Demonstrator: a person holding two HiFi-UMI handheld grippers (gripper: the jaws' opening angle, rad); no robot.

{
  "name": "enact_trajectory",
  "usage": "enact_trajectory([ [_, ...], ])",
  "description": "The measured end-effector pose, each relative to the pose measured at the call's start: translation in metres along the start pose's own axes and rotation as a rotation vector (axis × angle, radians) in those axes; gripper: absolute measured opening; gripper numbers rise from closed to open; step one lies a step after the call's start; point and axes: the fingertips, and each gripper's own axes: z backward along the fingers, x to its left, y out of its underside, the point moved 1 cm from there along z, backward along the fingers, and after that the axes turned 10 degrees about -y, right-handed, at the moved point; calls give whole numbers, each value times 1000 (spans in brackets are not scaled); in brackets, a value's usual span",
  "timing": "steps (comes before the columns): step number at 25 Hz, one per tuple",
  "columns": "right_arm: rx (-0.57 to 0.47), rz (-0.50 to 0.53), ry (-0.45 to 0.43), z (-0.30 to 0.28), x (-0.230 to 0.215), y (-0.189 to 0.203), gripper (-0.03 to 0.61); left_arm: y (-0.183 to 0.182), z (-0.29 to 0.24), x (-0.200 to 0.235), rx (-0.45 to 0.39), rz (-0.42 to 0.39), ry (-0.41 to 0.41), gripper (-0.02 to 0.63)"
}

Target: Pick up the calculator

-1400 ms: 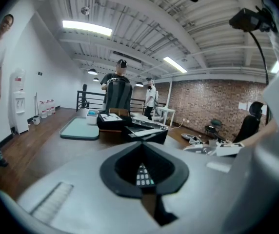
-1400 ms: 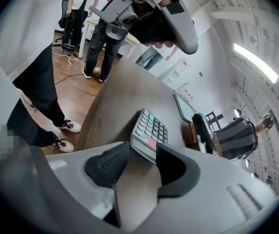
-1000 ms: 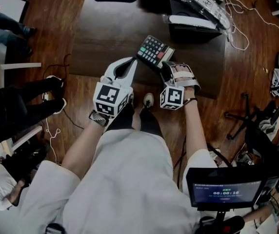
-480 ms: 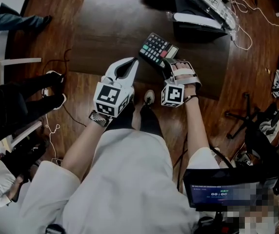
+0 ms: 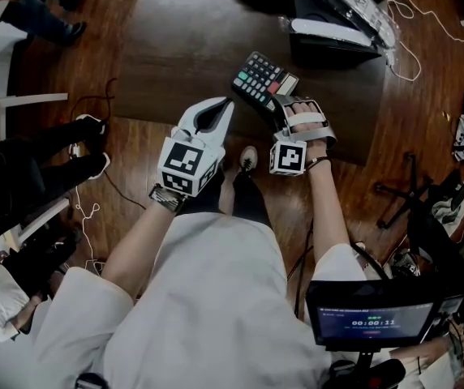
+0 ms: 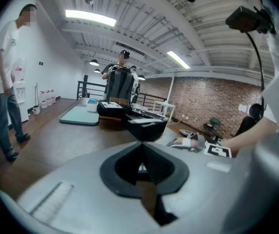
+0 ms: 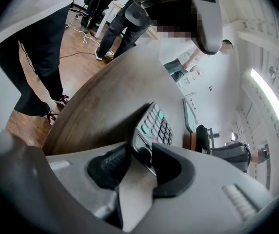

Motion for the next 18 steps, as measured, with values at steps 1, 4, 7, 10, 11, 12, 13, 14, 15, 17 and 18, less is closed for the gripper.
enact_trajectory([
  [1,-2,5,14,1,-2,-1,121,0,0,0,1,1,0,6],
  [4,-23,12,66,7,-12,-6,90,1,1,-2,3,0,5,6],
  [7,-38,2,97,12,-21,-10,64,2,2,-1,5,3,5,6],
  [10,-40,-5,101,15,-24,-12,57,3,3,0,7,9,1,6],
  [11,-41,-8,100,16,-25,-11,55,3,3,0,6,10,2,6],
  [12,-41,-11,100,17,-26,-11,55,2,3,0,5,11,2,6],
  [13,-41,-12,100,18,-26,-11,55,2,3,0,4,13,2,6],
  [14,-41,-13,100,19,-27,-12,55,2,3,0,3,15,2,6],
  [15,-41,-14,100,20,-28,-12,55,2,3,0,2,16,1,6],
  [17,-40,-19,102,22,-30,-12,55,1,4,1,-1,16,0,6],
  [18,-38,-22,106,24,-31,-11,55,0,5,2,-2,15,-1,6],
])
